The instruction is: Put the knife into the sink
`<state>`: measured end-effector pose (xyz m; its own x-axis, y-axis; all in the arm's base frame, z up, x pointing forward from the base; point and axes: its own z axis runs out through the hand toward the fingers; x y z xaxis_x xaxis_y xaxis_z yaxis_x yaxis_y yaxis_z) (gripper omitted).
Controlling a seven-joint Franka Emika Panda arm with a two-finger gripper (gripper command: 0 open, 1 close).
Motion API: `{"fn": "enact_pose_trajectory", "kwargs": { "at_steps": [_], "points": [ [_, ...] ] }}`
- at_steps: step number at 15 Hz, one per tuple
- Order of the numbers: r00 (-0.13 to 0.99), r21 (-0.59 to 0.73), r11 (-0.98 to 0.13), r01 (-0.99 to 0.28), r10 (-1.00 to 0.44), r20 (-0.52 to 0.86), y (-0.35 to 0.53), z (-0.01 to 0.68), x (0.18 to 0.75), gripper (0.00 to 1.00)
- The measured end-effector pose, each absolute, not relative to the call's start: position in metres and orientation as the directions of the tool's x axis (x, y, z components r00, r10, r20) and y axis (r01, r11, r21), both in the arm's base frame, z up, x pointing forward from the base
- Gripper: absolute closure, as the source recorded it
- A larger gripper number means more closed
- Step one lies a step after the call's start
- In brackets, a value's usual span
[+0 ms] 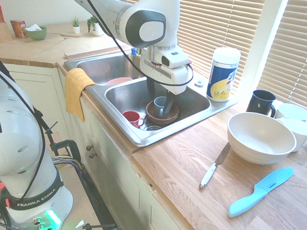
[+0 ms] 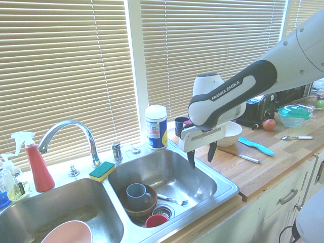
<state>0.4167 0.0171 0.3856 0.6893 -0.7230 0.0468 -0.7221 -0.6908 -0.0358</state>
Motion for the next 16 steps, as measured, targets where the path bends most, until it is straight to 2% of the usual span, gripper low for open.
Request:
{"fn": "enact_pose_trajectory", "kwargs": {
  "at_steps": [5,10,16],
  "points": [
    [0.694,-0.023,-0.696,-0.717,-0.717,0.065,-0.019,0.384,0.417,0.00],
    [0.800,-0.042,-0.807,-0.590,-0.590,0.103,-0.125,0.386,0.404,0.00],
    [0.782,-0.045,-0.788,-0.614,-0.615,0.104,-0.209,0.360,0.377,0.00]
  ]
}}
